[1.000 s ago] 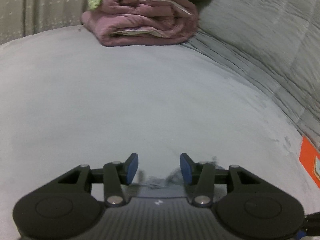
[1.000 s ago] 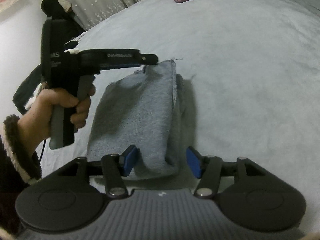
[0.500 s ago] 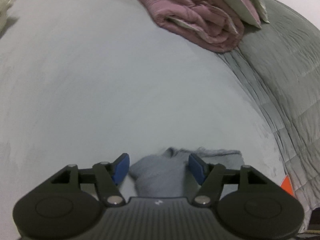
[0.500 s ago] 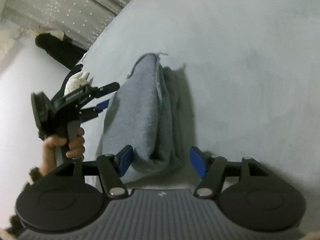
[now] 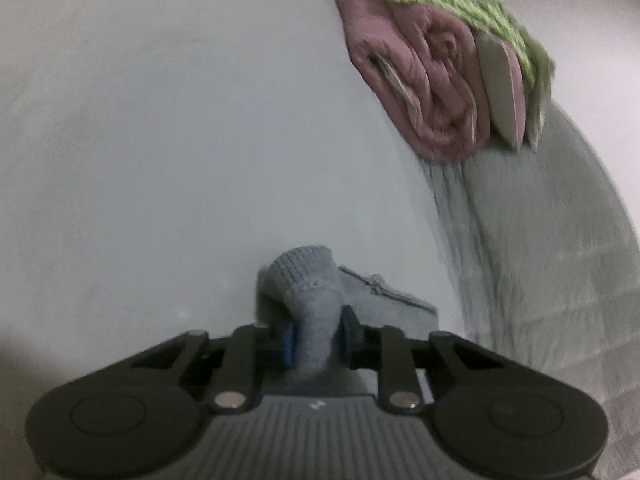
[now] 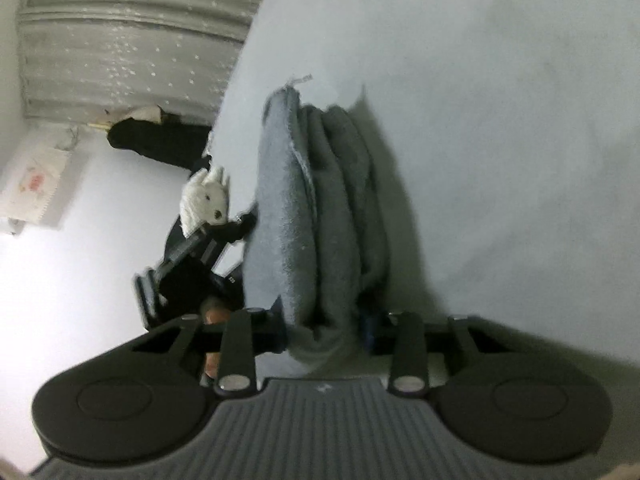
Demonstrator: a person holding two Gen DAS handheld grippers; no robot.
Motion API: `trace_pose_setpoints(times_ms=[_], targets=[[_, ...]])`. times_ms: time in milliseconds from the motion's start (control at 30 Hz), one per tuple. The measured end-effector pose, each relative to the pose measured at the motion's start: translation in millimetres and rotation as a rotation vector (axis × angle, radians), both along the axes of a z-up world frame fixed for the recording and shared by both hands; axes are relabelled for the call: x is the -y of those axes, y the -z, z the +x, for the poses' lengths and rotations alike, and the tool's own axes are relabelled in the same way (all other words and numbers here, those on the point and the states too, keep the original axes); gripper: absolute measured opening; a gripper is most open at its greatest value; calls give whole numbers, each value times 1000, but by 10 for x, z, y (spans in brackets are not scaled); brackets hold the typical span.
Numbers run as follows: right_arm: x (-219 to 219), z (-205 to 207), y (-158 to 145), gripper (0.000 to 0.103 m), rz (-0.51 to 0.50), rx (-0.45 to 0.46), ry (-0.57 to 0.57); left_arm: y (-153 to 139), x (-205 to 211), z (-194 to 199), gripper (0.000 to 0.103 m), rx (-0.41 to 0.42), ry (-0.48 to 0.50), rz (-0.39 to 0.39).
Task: Fold clothes
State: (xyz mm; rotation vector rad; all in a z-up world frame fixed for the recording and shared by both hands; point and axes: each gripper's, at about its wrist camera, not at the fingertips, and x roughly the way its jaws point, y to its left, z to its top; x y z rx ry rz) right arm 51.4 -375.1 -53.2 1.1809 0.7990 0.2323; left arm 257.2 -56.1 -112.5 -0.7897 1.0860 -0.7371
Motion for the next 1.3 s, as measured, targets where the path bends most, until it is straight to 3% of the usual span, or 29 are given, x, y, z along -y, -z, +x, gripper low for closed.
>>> trace_pose_setpoints(times_ms=[167, 400, 567, 733, 800, 1033, 1167, 1300], targets=[[51, 10, -123, 32, 6, 45, 44, -72, -120, -186, 16, -15, -58, -42], [187, 99, -138, 32, 27, 70, 127, -339, -195, -456, 14, 51, -35, -12], [263, 88, -30, 32, 27, 27, 186, -355, -224, -640, 14, 57, 1, 13], [261, 106, 62, 37, -11, -46, 196, -241, -243, -650, 17, 56, 19, 91], [233, 123, 28, 40, -42, -54, 194, -204, -289, -633, 21, 44, 17, 93], [252, 22, -78, 67, -124, -45, 184, -315, -394, -545, 48, 79, 66, 142], [234, 5, -95, 70, -147, -37, 142, -437, -396, -485, 68, 123, 104, 180], [216, -12, -111, 75, -169, -29, 99, -504, -320, -401, 76, 161, 145, 207]])
